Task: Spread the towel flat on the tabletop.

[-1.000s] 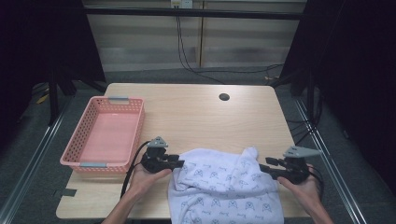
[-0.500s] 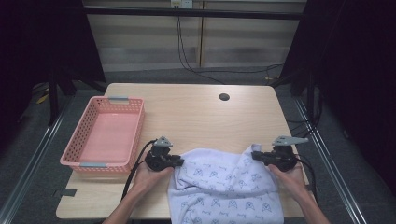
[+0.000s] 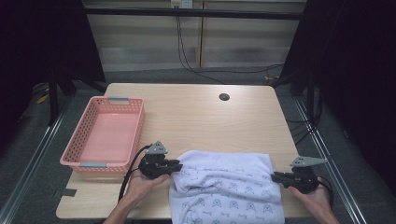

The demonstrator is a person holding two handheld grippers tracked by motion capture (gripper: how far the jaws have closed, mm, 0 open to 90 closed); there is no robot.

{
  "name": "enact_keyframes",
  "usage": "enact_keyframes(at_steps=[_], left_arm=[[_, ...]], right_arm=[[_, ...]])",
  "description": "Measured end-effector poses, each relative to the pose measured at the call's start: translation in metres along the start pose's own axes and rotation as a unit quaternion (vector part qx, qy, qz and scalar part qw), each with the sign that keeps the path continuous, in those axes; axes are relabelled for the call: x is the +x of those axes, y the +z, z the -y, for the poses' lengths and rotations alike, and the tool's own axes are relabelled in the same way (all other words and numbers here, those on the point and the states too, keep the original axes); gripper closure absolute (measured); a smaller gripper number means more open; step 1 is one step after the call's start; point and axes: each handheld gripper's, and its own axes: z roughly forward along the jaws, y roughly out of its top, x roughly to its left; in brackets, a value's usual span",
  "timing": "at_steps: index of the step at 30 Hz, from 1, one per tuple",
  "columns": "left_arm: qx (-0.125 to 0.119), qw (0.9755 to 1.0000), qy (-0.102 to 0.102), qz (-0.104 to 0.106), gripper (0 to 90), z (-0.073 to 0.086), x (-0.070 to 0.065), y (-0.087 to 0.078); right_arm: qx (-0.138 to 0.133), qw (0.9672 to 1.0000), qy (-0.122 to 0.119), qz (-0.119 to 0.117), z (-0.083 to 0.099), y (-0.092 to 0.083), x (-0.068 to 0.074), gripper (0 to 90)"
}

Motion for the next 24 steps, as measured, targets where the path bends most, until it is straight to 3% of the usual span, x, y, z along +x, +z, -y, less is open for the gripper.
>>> enact_keyframes(at_steps=[2,5,7,9,12,15,19,20,21,22,24], left_arm=[[-0.021,0.9996,-0.017,0.005,62.9,-0.003,0.005,-0.002],[-0.03,0.9991,-0.03,-0.006,62.8,-0.013,0.016,0.003],[-0.016,0.9992,-0.034,-0.012,65.1,-0.014,0.02,0.012],[0.004,0.9988,-0.029,-0.039,65.1,-0.014,0.024,0.022],[0.016,0.9977,-0.044,-0.049,61.1,-0.013,0.032,0.03],[0.035,0.9966,-0.057,-0.049,54.7,-0.009,0.038,0.036],[0.044,0.9973,-0.045,-0.038,51.2,-0.007,0.037,0.041],[0.041,0.998,-0.044,-0.021,50.7,-0.007,0.036,0.042],[0.039,0.9982,-0.04,-0.02,50.2,-0.006,0.035,0.043],[0.039,0.9982,-0.036,-0.026,54.7,-0.006,0.034,0.043],[0.042,0.9983,-0.041,-0.006,66.7,-0.007,0.036,0.043]], right_arm=[[-0.015,0.9998,-0.003,0.014,-0.005,-0.002,0.0,61.9],[-0.049,0.9984,-0.005,0.027,-0.018,-0.002,-0.001,56.7],[-0.051,0.9982,-0.008,0.03,-0.026,0.004,-0.005,56.1],[-0.05,0.9983,-0.01,0.029,-0.032,0.013,-0.009,55.4],[-0.034,0.9982,-0.016,0.047,-0.043,0.031,-0.016,54.5],[-0.023,0.9978,-0.016,0.06,-0.048,0.042,-0.022,53.5],[-0.008,0.9973,-0.014,0.072,-0.045,0.047,-0.026,51.8],[-0.005,0.9973,-0.014,0.071,-0.044,0.048,-0.027,51.4],[0.002,0.9972,-0.014,0.073,-0.041,0.049,-0.028,50.8],[0.004,0.9973,-0.016,0.072,-0.038,0.05,-0.028,52.2],[0.002,0.9977,-0.014,0.066,-0.038,0.05,-0.027,57.9]])
